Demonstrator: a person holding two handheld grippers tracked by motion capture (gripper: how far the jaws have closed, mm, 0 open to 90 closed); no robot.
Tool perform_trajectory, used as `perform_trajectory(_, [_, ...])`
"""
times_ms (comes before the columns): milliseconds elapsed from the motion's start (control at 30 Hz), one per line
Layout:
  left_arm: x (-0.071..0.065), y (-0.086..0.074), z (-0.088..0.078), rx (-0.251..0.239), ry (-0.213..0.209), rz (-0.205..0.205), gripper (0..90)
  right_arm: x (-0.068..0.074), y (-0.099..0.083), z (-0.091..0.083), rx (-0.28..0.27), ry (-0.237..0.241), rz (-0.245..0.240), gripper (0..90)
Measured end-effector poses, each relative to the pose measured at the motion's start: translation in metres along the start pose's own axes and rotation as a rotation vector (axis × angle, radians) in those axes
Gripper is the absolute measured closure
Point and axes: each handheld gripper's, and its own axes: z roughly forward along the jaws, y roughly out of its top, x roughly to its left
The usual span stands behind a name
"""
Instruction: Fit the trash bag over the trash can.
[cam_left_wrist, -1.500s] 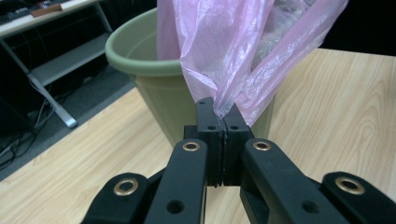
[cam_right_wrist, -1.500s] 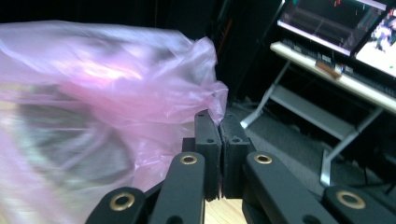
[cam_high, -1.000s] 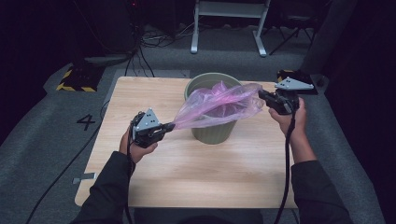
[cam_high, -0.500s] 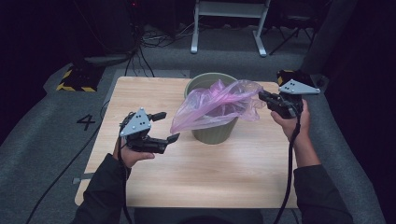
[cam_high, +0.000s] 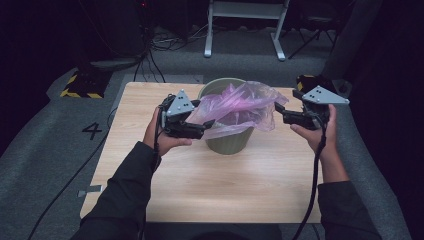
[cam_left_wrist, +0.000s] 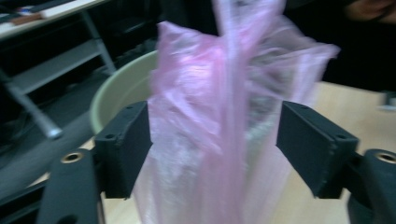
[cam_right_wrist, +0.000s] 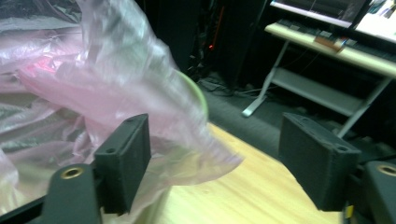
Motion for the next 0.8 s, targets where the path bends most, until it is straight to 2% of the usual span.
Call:
perform_trajectory(67, [0.0,0.002,0.007,0.022,0.013,0.008,31.6,-0.001,-0.001,-0.008,-0.01,-0.004,-0.03,25.3])
perform_trajectory(100, [0.0,0.002,0.009,0.028,0.007,0.012,36.1,-0.002,-0.002,-0.013,-0.015,0.001,-0.036,25.3])
perform_trajectory(133, [0.0,0.002,0.01,0.03,-0.007,0.01,41.8,-0.003,-0.003,-0.017,-0.024,-0.003,-0.039,25.3])
perform_trajectory(267, [-0.001,0.002,0.018,0.084,-0.02,0.055,51.7,-0.005,-0.008,-0.034,-0.047,-0.004,-0.038,25.3])
perform_trajectory(300, [-0.002,0.002,0.02,0.095,-0.015,0.063,51.5,-0.006,-0.01,-0.038,-0.042,-0.001,-0.042,25.3])
perform_trajectory(367, [-0.002,0.002,0.021,0.102,-0.04,0.056,44.6,-0.004,-0.016,-0.045,-0.032,0.017,-0.075,25.3])
perform_trajectory(400, [-0.002,0.002,0.021,0.1,-0.038,0.049,41.1,-0.002,-0.019,-0.048,-0.039,0.032,-0.08,25.5])
perform_trajectory(467, [-0.001,0.002,0.022,0.098,-0.048,0.034,35.8,0.004,-0.025,-0.051,-0.046,0.098,-0.093,28.4])
perform_trajectory(533, [0.001,0.003,0.024,0.1,-0.035,0.029,35.4,0.012,-0.028,-0.052,-0.051,0.134,-0.126,28.4])
perform_trajectory(700, [0.003,0.005,0.03,0.119,0.002,0.038,52.4,0.034,-0.03,-0.042,-0.065,0.251,-0.192,27.5])
perform_trajectory(767, [0.004,0.005,0.032,0.135,0.002,0.047,59.8,0.042,-0.032,-0.034,-0.044,0.263,-0.222,26.3])
perform_trajectory(800, [0.006,0.005,0.034,0.14,0.01,0.051,62.5,0.045,-0.034,-0.03,-0.032,0.251,-0.241,26.9])
